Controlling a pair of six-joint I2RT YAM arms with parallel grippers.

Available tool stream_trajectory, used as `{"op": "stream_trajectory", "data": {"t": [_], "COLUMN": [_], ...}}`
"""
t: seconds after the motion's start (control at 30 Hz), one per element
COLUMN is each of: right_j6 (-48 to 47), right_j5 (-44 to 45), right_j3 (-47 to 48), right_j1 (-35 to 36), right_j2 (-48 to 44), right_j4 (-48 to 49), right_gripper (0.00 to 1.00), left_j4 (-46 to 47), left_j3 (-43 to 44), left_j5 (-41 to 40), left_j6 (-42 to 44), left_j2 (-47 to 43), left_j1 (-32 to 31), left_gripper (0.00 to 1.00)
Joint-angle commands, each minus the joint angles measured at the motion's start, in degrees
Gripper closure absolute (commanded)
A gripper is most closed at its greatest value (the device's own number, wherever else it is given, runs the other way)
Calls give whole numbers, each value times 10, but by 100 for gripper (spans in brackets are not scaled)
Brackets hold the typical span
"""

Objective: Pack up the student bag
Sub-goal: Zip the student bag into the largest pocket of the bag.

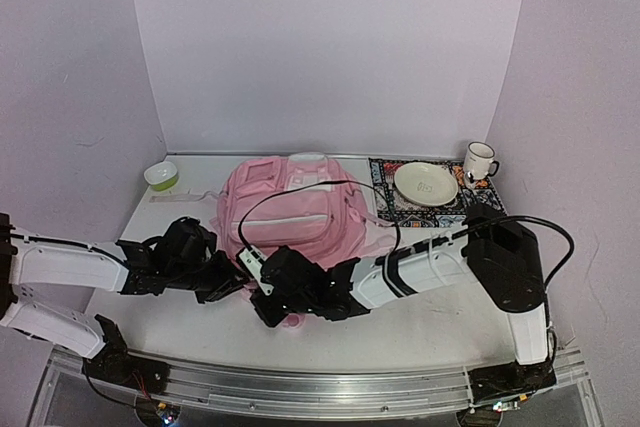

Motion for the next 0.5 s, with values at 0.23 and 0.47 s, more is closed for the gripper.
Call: {"op": "stream_trajectory", "data": {"t": [0.23, 0.47], "right_j6": [-65, -95], "right_j5": [48, 79], "right_j3": [-122, -232], "right_j1": [-10, -111], "right_j2": [-166, -285], "right_j4": [-190, -306], "right_gripper": [100, 100], "left_j4": [-124, -215], "left_j3": [34, 40], "left_j5": [-152, -205], "left_j6": [34, 61], "left_j2": [-17, -22], "left_j1": [5, 38], "left_gripper": [100, 100]}}
